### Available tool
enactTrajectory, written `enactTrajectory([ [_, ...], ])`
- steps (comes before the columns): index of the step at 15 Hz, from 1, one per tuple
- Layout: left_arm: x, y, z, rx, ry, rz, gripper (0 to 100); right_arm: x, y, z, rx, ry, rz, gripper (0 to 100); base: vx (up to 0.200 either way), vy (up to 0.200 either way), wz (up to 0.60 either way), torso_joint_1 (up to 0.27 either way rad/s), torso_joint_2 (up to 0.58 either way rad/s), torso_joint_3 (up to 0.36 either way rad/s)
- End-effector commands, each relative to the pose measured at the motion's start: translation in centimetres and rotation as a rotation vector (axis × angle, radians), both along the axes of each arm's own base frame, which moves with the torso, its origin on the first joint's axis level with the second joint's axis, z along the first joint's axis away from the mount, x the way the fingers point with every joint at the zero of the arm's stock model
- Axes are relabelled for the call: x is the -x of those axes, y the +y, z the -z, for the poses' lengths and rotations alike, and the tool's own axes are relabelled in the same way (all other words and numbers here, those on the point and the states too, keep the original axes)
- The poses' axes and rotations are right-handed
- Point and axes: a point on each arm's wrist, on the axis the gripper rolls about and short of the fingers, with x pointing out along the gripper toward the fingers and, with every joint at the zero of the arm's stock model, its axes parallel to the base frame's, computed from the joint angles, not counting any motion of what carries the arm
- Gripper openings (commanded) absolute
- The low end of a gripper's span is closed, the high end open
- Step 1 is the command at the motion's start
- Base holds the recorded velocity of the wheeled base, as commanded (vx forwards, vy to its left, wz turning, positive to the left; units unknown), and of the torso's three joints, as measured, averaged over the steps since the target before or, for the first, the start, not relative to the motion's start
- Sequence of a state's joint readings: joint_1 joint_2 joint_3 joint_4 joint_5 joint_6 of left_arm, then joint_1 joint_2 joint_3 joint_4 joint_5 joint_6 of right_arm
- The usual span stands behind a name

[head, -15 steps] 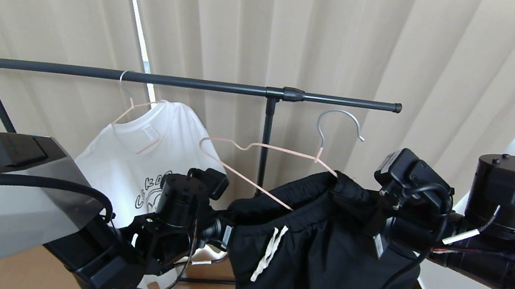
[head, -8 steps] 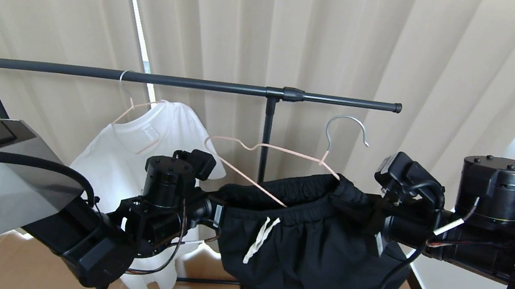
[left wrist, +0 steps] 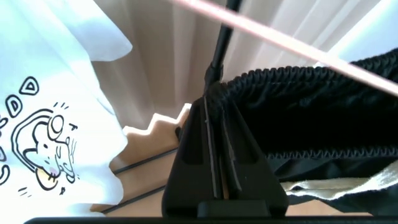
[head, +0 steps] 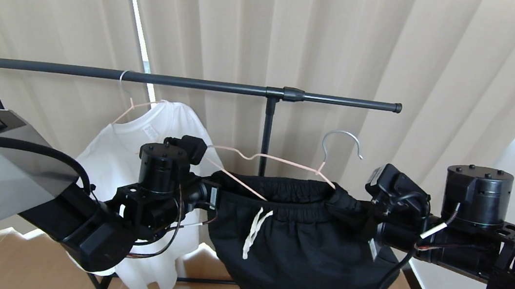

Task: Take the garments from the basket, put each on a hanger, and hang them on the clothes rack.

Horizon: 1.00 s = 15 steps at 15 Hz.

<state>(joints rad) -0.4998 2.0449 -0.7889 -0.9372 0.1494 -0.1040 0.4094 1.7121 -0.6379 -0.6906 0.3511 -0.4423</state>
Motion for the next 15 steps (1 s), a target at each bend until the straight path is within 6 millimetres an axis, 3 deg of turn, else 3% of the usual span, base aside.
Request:
enactTrajectory([
  [1, -0.5, 0.3, -0.2, 0.004, -0.008, -0.015, 0, -0.1, -0.3, 0.4, 0.014, 0.001, -0.010, 0, 0.000, 0.000, 0.00, 0.000, 0.00, 0.000],
  [11, -3.0, 3.2, -1.3, 0.024, -0.054, -0.114, 0, -0.6, -2.7, 1.0, 0.117, -0.072, -0.020, 0, 0.000, 0.000, 0.00, 0.000, 0.00, 0.000],
  [15, -3.0, 3.6, -1.7, 0.025, -0.054, -0.122, 0, -0.7, -2.9, 1.7, 0.166, -0.082, -0.036, 0, 0.000, 0.000, 0.00, 0.000, 0.00, 0.000],
])
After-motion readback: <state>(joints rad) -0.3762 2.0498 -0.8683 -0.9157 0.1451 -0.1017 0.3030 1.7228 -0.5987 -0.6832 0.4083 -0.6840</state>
